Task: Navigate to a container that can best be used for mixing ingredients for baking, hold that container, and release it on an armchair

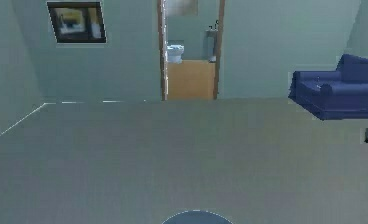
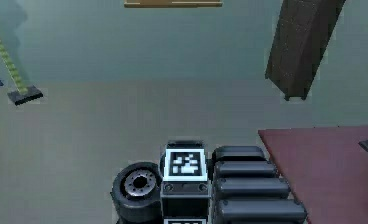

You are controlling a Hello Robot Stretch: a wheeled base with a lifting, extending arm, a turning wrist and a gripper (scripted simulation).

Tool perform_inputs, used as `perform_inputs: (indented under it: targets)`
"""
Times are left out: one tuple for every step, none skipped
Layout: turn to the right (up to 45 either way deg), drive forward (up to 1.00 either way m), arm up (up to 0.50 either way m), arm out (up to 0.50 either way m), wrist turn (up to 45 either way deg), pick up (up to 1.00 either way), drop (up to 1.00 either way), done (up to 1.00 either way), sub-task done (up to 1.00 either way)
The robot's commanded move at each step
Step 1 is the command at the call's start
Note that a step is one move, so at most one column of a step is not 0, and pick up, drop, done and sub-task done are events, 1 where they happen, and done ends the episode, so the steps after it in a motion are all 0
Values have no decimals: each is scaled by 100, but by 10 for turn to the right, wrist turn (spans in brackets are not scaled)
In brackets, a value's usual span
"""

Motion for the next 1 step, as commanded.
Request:
perform_inputs:
  targets:
    - [-30, 0, 0, 0, 0, 0, 0, 0, 0]
